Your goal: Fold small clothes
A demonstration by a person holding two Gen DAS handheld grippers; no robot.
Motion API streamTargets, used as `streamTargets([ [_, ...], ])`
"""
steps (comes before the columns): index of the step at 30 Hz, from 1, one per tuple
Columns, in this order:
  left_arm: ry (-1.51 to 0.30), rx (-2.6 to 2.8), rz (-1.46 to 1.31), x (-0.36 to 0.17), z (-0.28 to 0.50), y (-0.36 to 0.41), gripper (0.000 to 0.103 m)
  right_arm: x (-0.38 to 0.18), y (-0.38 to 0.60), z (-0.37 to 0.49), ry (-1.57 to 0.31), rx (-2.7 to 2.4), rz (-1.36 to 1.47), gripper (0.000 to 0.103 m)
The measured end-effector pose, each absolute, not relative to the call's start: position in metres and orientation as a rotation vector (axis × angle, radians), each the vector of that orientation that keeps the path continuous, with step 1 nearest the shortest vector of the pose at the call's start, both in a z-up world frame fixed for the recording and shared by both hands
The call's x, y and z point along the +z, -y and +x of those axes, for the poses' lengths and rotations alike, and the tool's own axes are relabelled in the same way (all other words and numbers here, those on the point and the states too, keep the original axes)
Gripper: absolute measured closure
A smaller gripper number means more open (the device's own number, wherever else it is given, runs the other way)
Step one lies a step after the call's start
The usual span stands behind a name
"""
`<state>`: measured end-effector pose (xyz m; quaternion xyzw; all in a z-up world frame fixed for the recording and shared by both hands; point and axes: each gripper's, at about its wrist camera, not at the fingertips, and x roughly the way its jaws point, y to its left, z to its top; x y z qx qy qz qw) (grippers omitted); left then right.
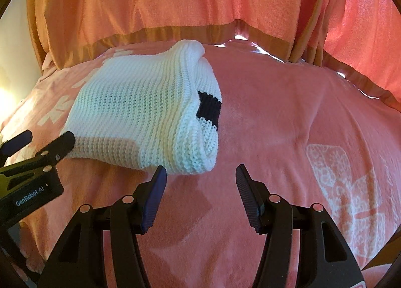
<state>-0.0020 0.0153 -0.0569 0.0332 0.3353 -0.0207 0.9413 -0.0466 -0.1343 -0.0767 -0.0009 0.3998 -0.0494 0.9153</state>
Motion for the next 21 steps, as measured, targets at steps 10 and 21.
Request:
streamTargets([
  [10, -0.707, -0.06, 0.086, -0.0657, -0.0023, -0.0111, 0.005, -0.079, 0.1314, -0.0468, -0.829, -0.093, -0.008, 0.047],
  [21, -0.669, -0.024, 0.085, -0.0589, -0.0055, -0.0123, 0.005, -0.0786, 0.1284, -0.0477, -0.828, -0.095, -0.009, 0.045],
])
